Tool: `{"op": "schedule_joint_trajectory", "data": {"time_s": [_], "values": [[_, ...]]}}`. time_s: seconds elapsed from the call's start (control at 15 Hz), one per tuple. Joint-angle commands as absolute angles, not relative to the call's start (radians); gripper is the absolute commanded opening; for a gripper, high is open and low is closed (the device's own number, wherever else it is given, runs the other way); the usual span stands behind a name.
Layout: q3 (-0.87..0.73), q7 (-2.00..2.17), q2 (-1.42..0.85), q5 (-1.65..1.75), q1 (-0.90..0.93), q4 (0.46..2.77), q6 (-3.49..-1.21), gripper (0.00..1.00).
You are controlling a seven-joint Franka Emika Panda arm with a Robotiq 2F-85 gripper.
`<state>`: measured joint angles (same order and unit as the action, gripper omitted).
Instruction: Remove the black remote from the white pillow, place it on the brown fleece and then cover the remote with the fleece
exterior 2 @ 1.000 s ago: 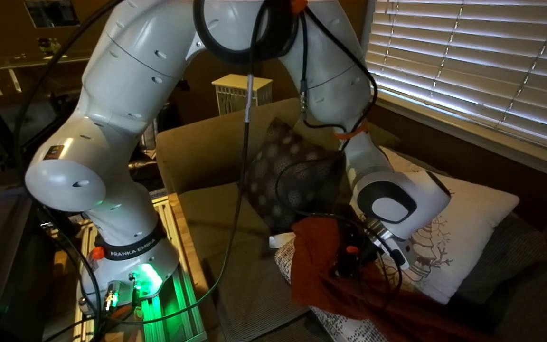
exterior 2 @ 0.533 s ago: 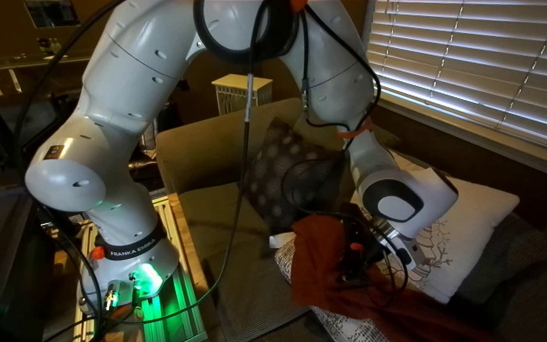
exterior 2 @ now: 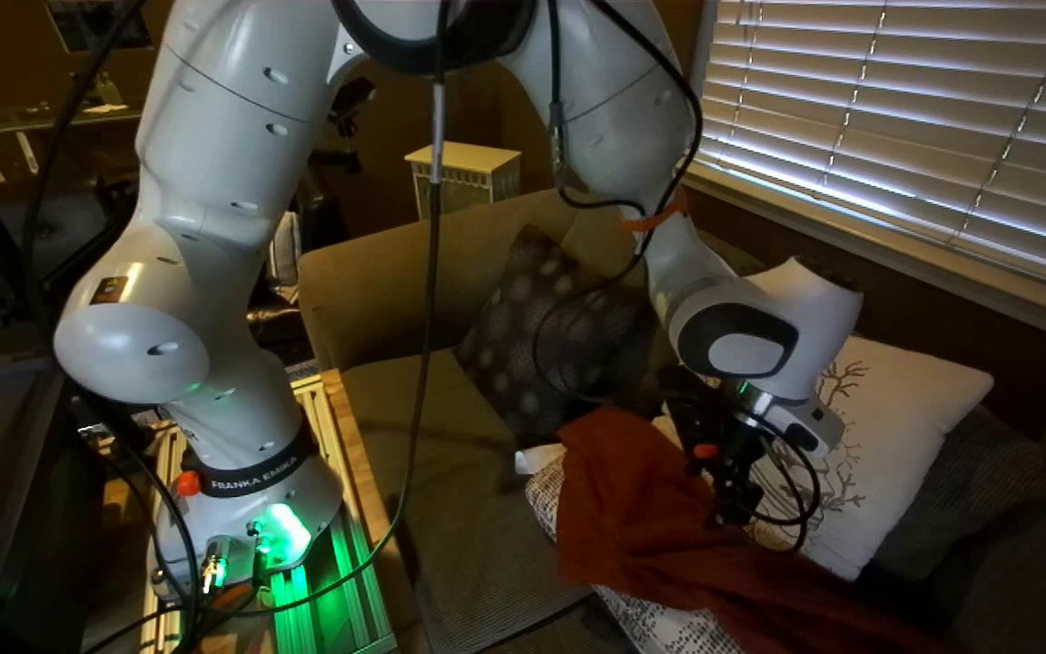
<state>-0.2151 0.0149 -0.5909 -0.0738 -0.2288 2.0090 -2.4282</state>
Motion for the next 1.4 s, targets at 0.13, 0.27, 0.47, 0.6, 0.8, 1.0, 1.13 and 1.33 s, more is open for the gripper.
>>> {"op": "schedule_joint_trajectory", "data": {"time_s": [0.13,0.27,0.47,0.6,0.8,1.0,1.13,1.33], "values": [[-0.159,-0.152,-0.34,-0.052,-0.245,2.271,-2.678,1.0],[-0.115,-0.252,-0.276,-0.09,-0.279,2.33,-2.751,1.0],[-0.045,-0.389,-0.194,-0.173,-0.332,2.401,-2.808,1.0],[-0.004,-0.481,-0.151,-0.281,-0.37,2.415,-2.773,1.0],[-0.015,-0.532,-0.106,-0.426,-0.377,2.414,-2.682,1.0],[-0.08,-0.484,-0.073,-0.405,-0.345,2.407,-2.588,1.0],[-0.115,-0.446,-0.056,-0.358,-0.33,2.402,-2.535,1.0],[-0.156,-0.376,-0.036,-0.287,-0.31,2.395,-2.471,1.0]]}}
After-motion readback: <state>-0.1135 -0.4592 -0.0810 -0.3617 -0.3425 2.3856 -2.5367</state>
